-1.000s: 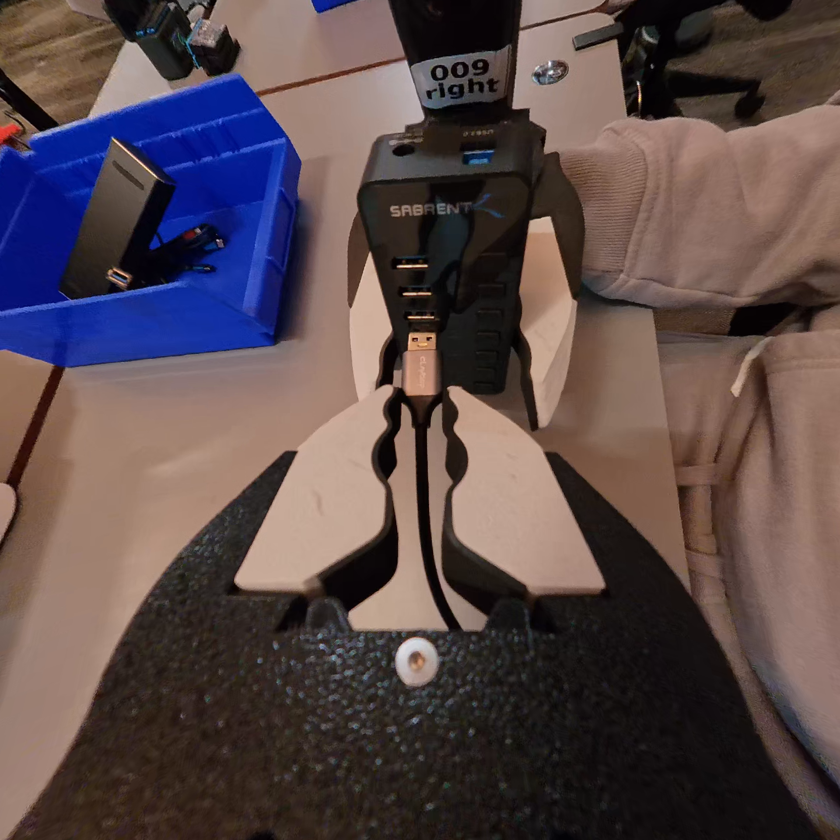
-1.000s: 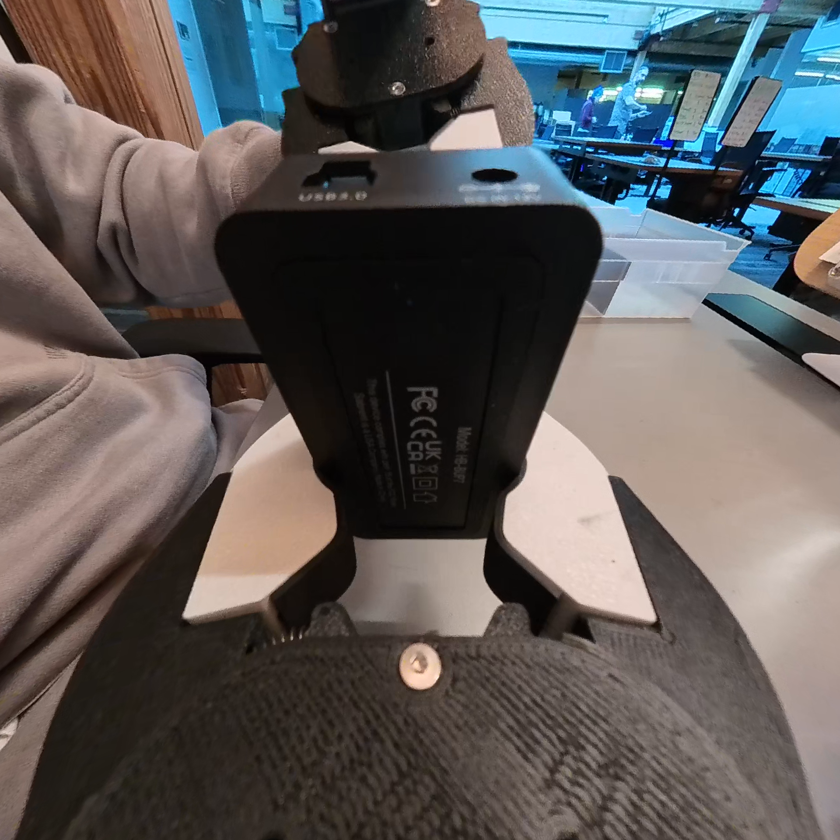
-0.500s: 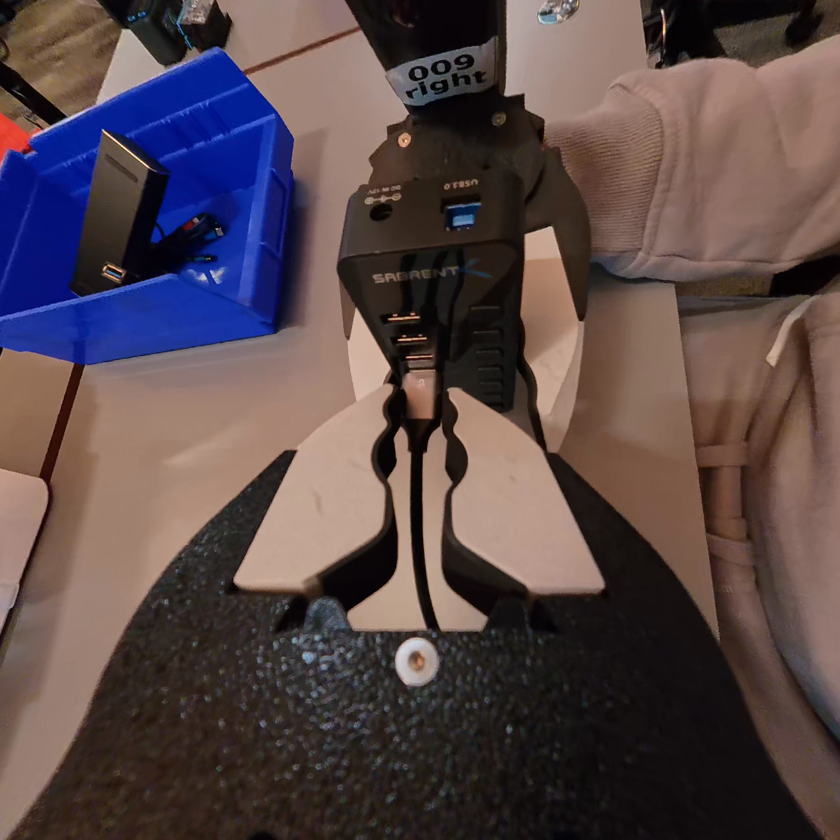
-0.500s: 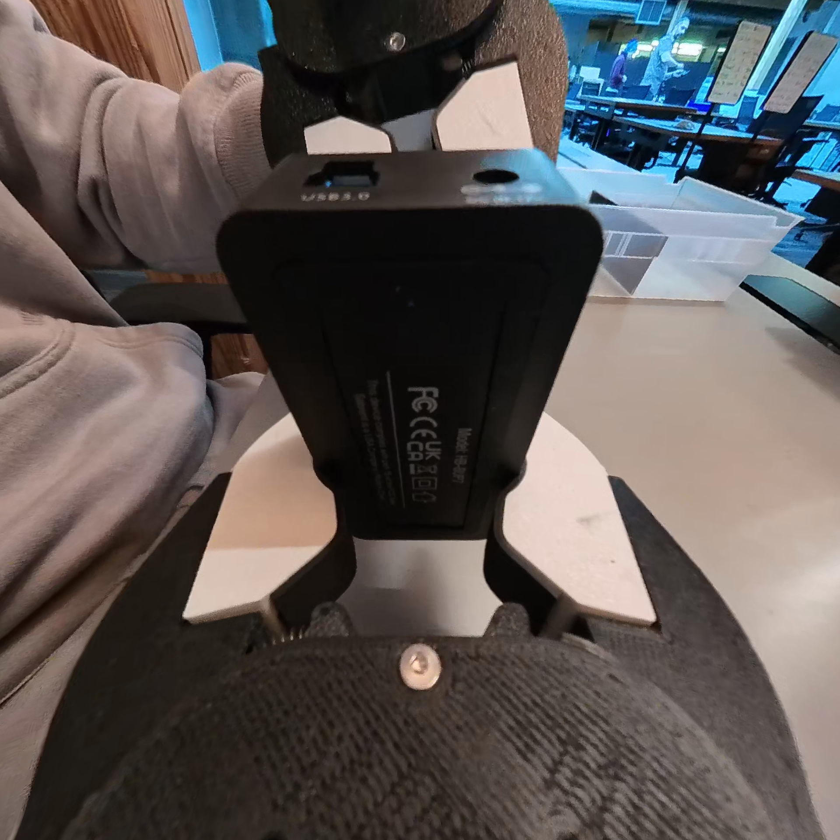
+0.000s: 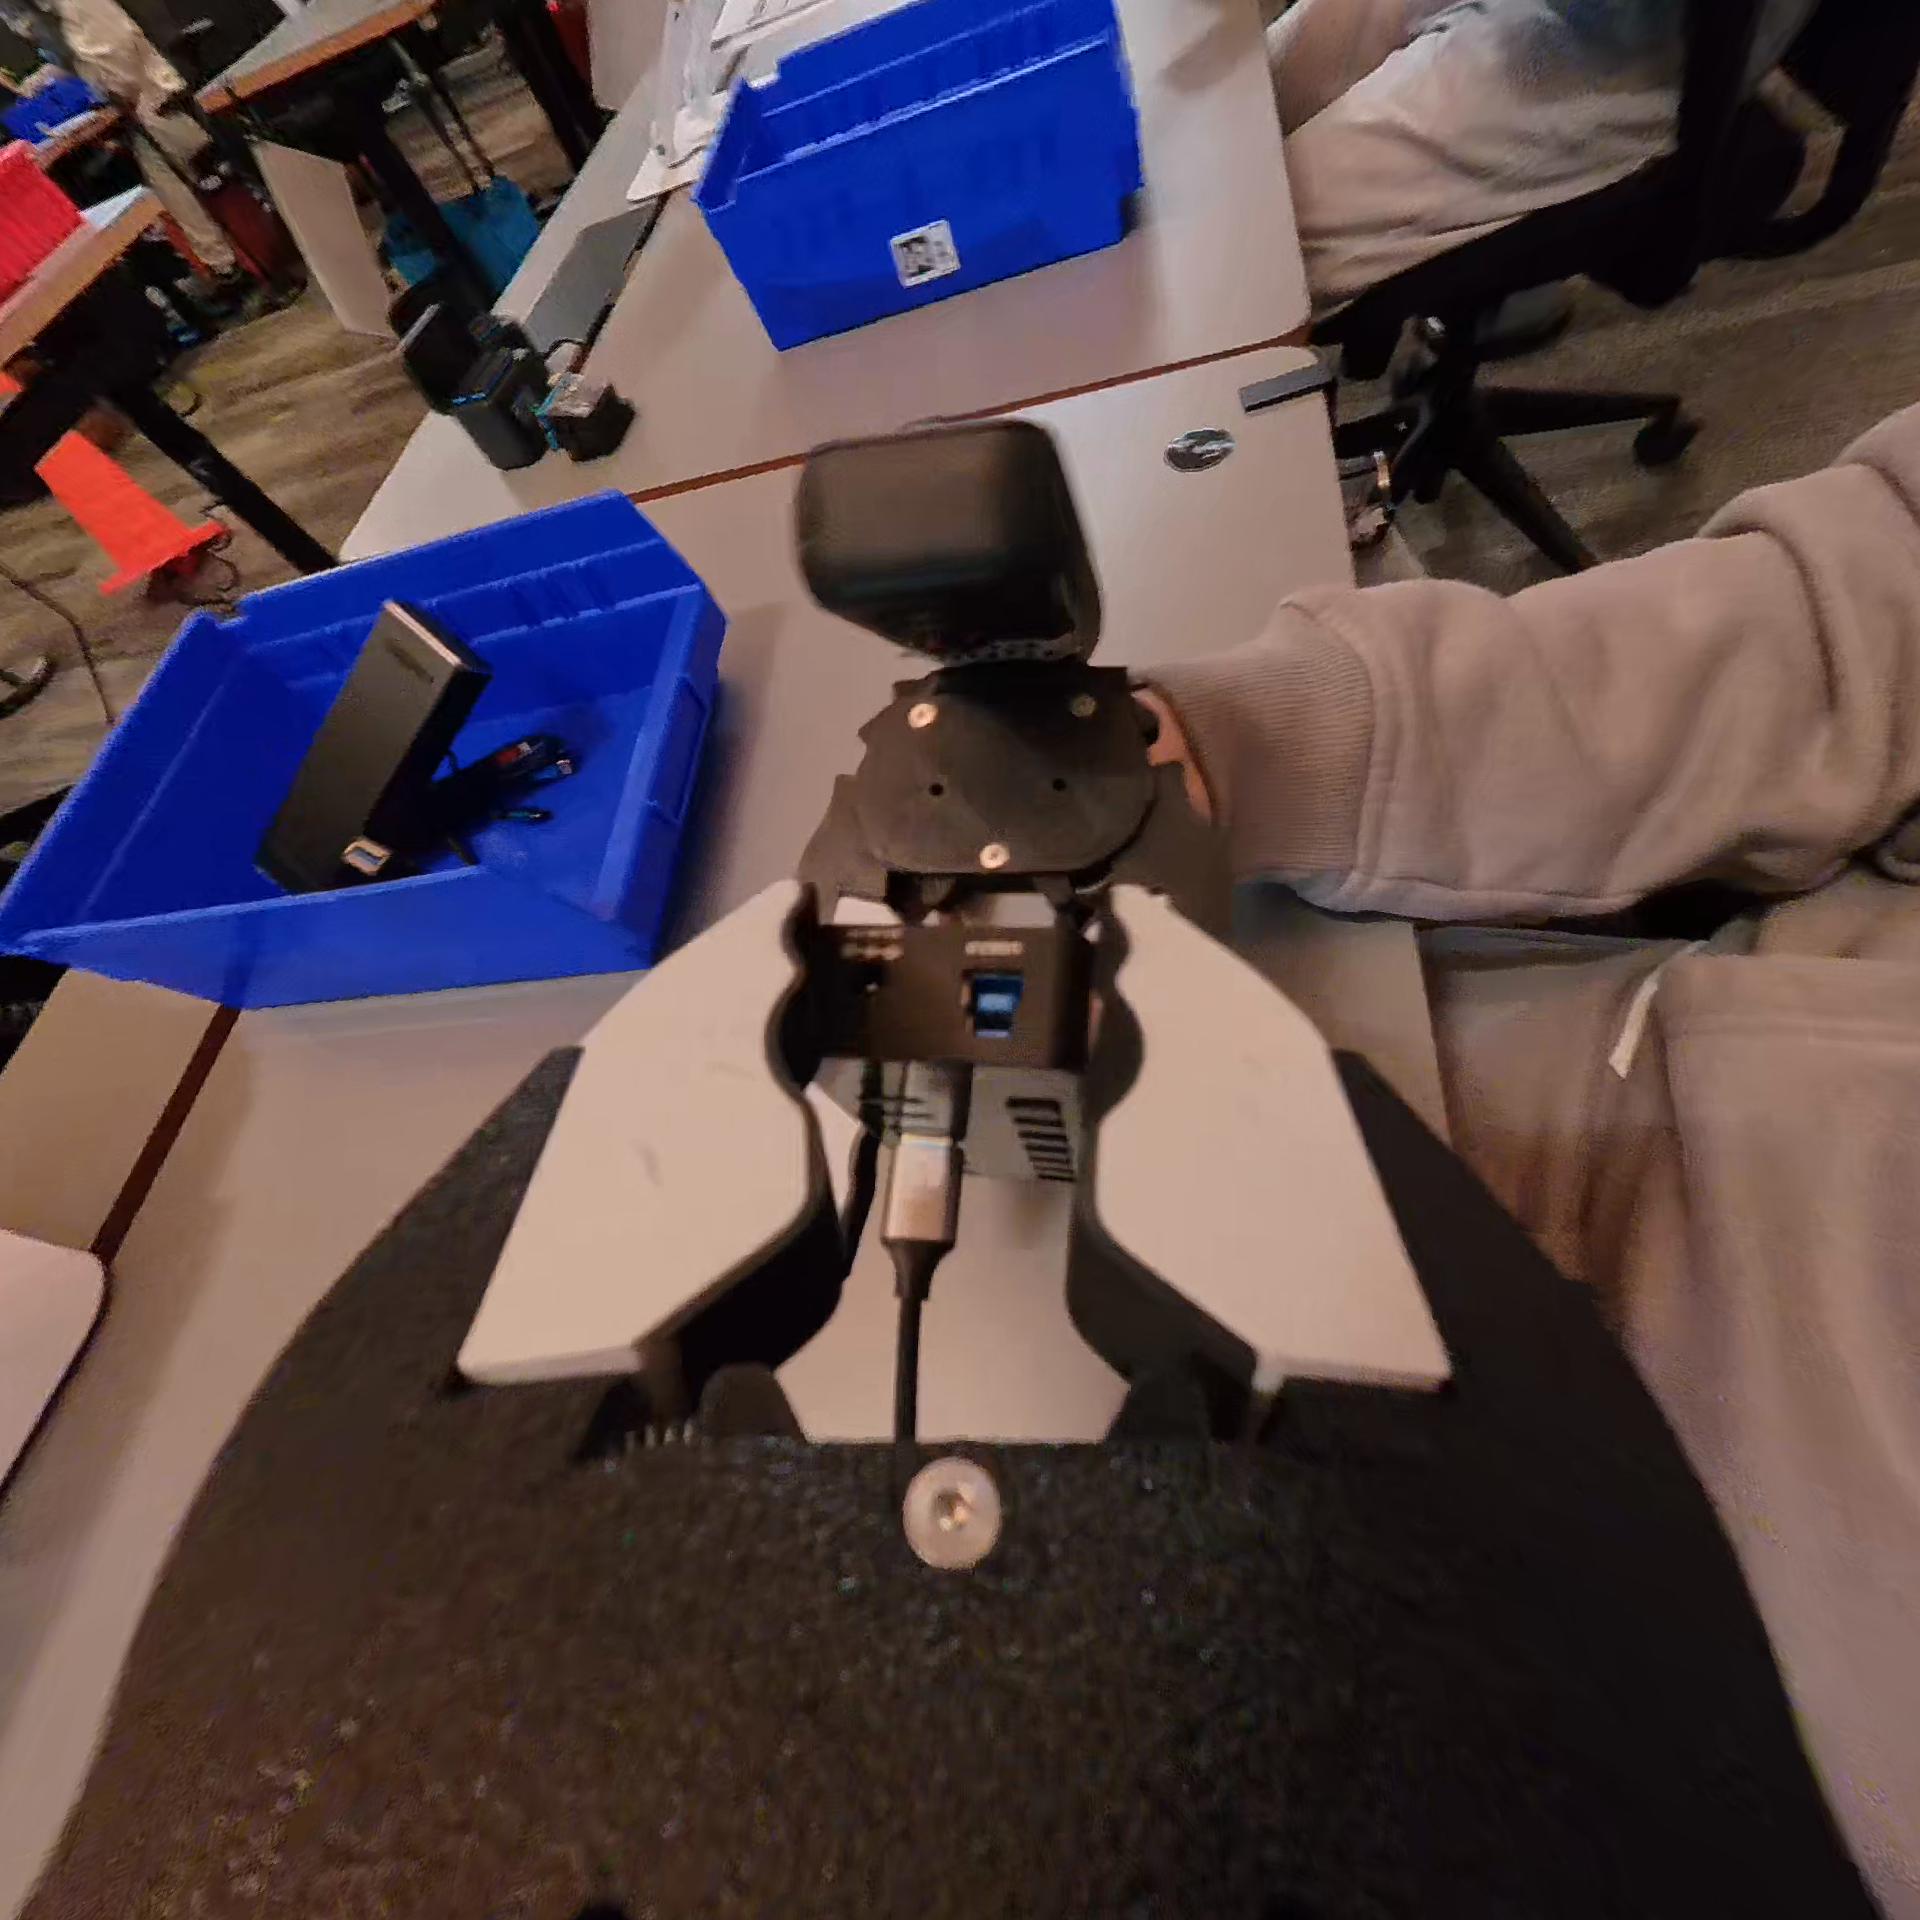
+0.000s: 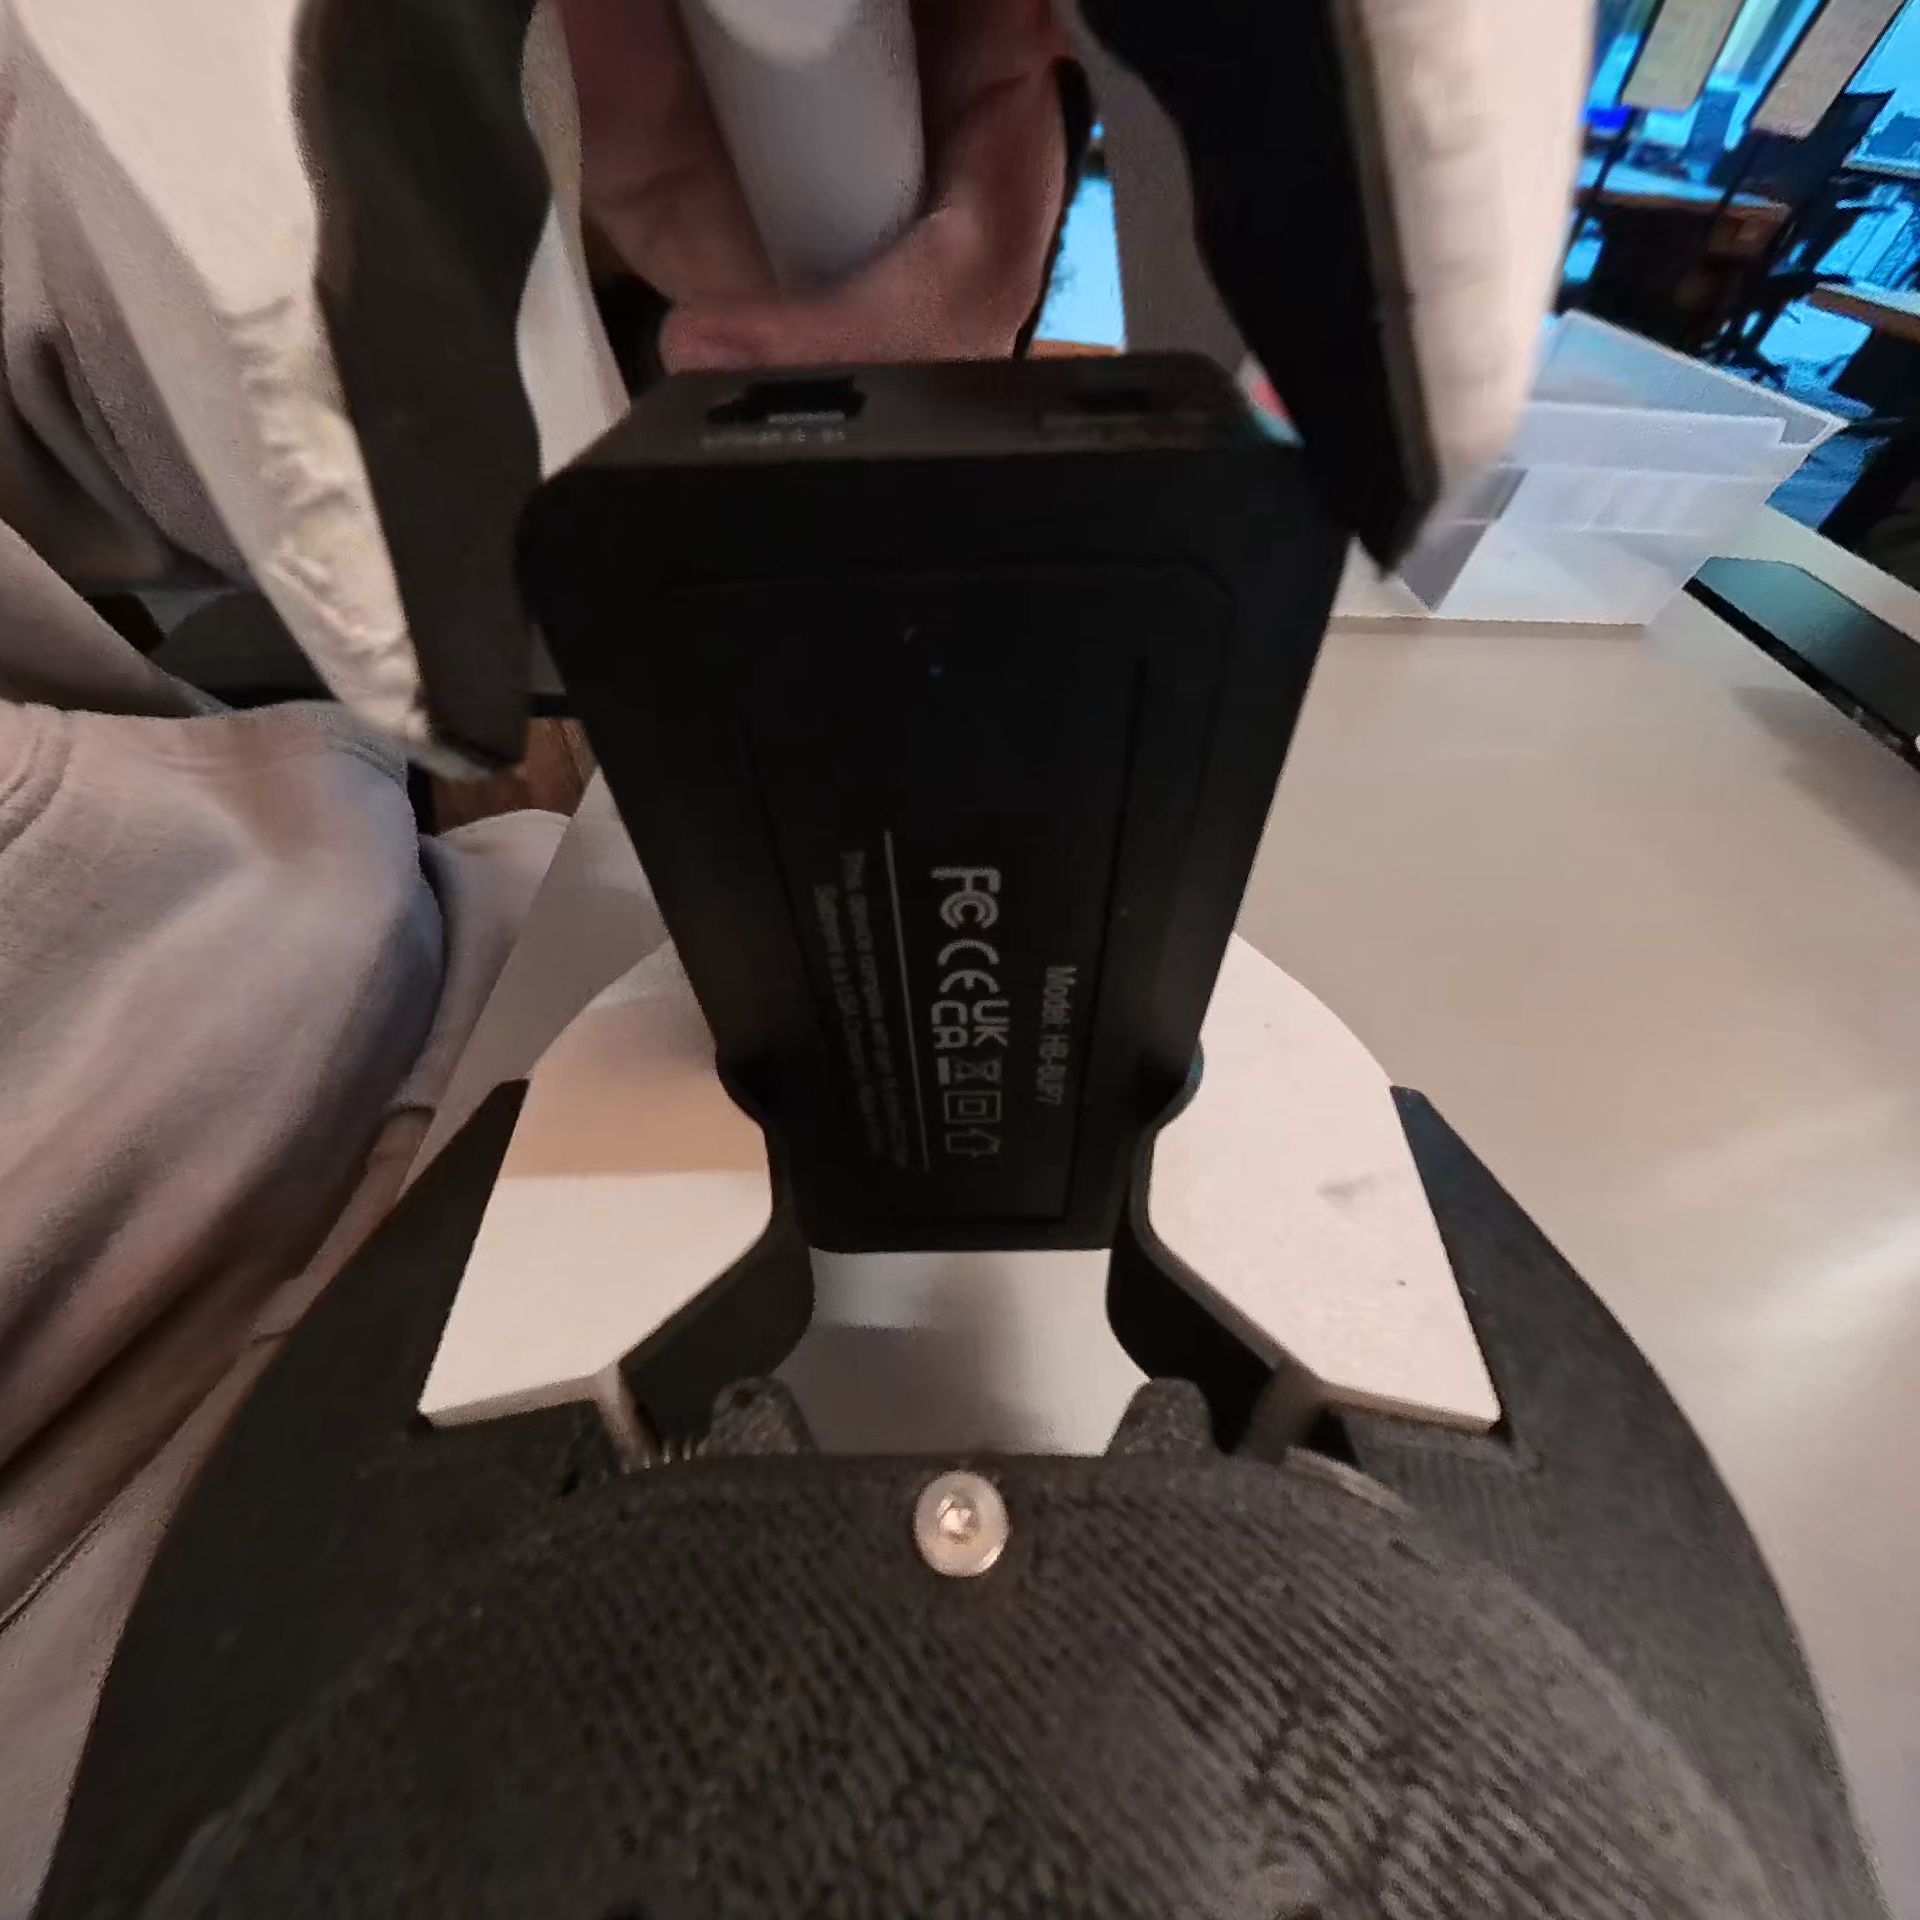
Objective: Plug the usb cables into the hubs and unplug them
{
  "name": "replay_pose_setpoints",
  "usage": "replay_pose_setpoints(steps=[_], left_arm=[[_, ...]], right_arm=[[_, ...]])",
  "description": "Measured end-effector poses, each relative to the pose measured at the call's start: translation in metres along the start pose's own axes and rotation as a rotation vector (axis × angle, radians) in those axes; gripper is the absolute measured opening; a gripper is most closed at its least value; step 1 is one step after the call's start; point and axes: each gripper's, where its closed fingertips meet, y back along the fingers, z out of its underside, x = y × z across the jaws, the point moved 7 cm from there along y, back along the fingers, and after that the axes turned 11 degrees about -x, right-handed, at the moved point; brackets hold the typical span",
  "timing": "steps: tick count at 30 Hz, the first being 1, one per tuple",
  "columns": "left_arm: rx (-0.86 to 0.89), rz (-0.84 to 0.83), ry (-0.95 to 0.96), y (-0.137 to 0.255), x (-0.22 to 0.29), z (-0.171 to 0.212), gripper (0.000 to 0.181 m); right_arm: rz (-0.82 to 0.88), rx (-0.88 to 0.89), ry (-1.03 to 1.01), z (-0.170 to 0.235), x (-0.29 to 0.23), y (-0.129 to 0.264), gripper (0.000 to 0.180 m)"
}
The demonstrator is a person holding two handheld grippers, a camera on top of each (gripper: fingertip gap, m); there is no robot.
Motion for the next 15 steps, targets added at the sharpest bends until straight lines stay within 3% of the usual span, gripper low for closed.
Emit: replay_pose_setpoints(steps=[1,2,4,9,12,15], left_arm=[[-0.003,-0.010,0.000,0.001,0.000,-0.001,0.048],[-0.003,0.012,-0.035,0.003,0.003,-0.002,0.023],[0.013,-0.110,0.006,0.009,-0.007,-0.003,0.034],[0.094,-0.035,0.076,0.013,-0.015,0.001,0.059],[0.095,-0.054,0.039,0.014,-0.016,0.007,0.088],[0.074,-0.012,0.033,0.005,-0.011,0.020,0.093]], right_arm=[[-0.001,0.022,-0.013,0.000,0.001,0.002,0.073],[0.008,0.062,-0.064,-0.001,0.006,0.005,0.073],[-0.004,0.157,-0.072,-0.003,0.008,0.015,0.071],[0.048,0.153,-0.020,-0.008,0.008,0.022,0.070],[0.038,0.181,-0.024,-0.006,0.008,0.027,0.070],[0.024,0.256,-0.033,-0.010,0.008,0.031,0.070]])
